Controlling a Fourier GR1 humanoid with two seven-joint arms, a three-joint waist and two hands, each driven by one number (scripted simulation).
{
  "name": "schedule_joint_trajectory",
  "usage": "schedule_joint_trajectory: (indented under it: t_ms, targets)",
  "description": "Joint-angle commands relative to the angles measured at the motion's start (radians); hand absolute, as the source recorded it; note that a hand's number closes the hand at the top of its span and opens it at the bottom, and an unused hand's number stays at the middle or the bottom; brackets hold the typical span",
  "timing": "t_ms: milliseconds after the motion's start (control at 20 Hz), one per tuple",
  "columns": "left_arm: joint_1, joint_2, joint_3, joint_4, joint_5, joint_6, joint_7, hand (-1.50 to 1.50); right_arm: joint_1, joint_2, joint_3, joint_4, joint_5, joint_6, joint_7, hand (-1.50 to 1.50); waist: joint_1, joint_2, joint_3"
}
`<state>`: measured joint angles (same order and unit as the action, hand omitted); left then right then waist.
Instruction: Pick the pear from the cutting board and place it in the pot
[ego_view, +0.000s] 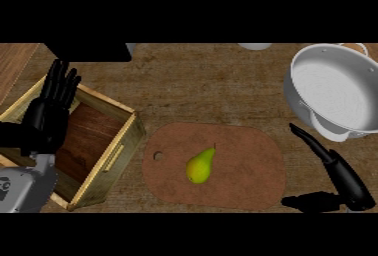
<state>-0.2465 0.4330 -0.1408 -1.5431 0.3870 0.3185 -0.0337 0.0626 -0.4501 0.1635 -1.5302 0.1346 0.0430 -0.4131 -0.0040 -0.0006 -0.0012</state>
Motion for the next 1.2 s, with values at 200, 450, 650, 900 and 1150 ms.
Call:
schedule_joint_trajectory:
  t_ms: [200, 450, 650, 900, 1150]
  targets:
    - [-0.049, -0.032, 0.010, 0.041, -0.041, -0.012, 0.012, 0.00, -0.098, 0.010, 0.124, -0.231, 0.115, 0.074, 0.436, -1.50, 0.002, 0.000, 0.000]
    - [-0.014, -0.055, 0.020, 0.028, -0.057, -0.030, 0.018, 0.00, -0.187, 0.076, 0.170, -0.176, 0.152, 0.141, 0.588, -1.50, 0.008, 0.000, 0.001]
    - [-0.019, -0.052, 0.077, -0.007, -0.052, -0.071, 0.059, 0.00, -0.193, 0.148, 0.173, -0.120, 0.191, 0.151, 0.607, -1.50, 0.007, 0.000, 0.001]
    - [-0.011, -0.091, 0.099, 0.024, -0.093, -0.105, 0.014, 0.00, -0.125, 0.205, 0.228, -0.085, 0.263, 0.143, 0.558, -1.50, 0.003, 0.001, 0.001]
    - [-0.008, -0.104, 0.147, 0.049, -0.097, -0.156, 0.024, 0.00, -0.103, 0.250, 0.244, -0.056, 0.345, 0.093, 0.473, -1.50, 0.002, 0.001, 0.001]
